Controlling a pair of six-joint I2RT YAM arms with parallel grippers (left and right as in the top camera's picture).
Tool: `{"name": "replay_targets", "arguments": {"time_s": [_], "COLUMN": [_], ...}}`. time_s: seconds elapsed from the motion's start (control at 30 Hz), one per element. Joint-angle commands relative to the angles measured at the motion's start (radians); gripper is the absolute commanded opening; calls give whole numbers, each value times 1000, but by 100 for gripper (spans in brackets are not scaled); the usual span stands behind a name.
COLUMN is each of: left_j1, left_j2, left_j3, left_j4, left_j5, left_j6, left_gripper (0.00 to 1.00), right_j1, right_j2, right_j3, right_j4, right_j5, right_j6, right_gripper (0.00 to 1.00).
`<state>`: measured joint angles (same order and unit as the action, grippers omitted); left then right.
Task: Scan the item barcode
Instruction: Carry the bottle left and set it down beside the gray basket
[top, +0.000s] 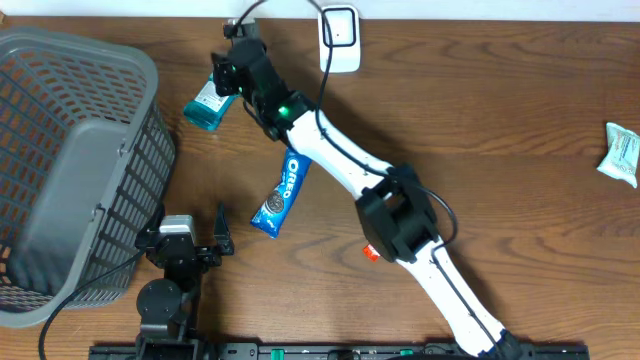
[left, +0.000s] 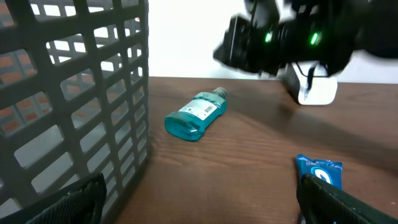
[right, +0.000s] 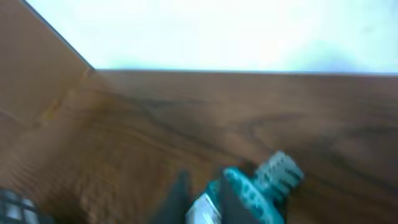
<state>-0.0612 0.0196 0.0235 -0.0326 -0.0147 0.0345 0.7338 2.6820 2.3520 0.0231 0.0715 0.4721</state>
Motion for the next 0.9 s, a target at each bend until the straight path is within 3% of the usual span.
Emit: {"name": "replay_targets", "arguments": {"time_s": [0.0,0.5,0.73,0.87], "left_j1": [-3,-3,-3,-3], "left_j2": [-1,-1,-1,-1], "left_j3": [-19,-19,-19,-19], "left_j4": [-37,-37,-37,-37], "left_j5": [-23,-23,-23,-23], "left_j6": [13,13,14,14], "left_gripper": [98,98,98,98], "right_j1": [7,52,51,44], "right_j2": [43,175,239,243], "right_j3": [6,10,26,26], "right_j4": [113,327,309,182], "right_j5": [5,-70,-69,-43], "right_j6": [-28,-24,24,20], "right_gripper": [1,1,1,1]}}
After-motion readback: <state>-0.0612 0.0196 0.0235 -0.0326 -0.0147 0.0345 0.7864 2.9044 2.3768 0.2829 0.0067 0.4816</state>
